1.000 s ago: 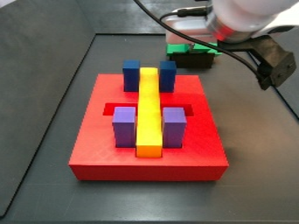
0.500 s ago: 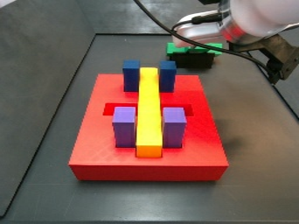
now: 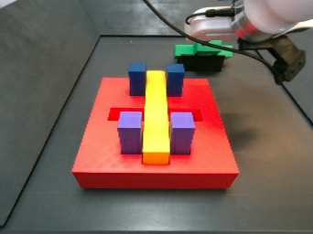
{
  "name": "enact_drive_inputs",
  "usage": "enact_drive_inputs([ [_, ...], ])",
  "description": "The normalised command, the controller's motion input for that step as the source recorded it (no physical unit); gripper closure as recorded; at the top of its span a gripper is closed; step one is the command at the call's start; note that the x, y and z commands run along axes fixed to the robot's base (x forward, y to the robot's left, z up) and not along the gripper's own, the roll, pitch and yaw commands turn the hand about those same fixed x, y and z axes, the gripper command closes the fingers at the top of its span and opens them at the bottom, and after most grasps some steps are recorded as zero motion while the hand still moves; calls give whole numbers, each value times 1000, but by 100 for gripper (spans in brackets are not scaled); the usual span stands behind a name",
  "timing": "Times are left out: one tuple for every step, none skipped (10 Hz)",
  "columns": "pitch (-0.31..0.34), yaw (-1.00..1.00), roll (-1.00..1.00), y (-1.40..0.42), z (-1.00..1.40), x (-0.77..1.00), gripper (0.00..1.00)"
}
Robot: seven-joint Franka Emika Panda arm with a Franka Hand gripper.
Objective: Pick up the green object. Move up. Place the green object on the fixture. Regrasp the green object. Move to above the board. Insert the green object.
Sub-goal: Regrasp the green object.
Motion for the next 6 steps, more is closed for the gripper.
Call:
enact_drive_inputs([
  [289, -411, 66, 197, -109, -40, 0],
  [309, -414, 94, 234, -103, -89, 0],
  [226, -363, 60, 111, -80, -31, 0],
  [197, -300, 83, 134, -71, -106, 0],
  [134, -237, 80, 97, -120, -131, 0],
  [71, -177, 94, 46, -149, -77, 0],
])
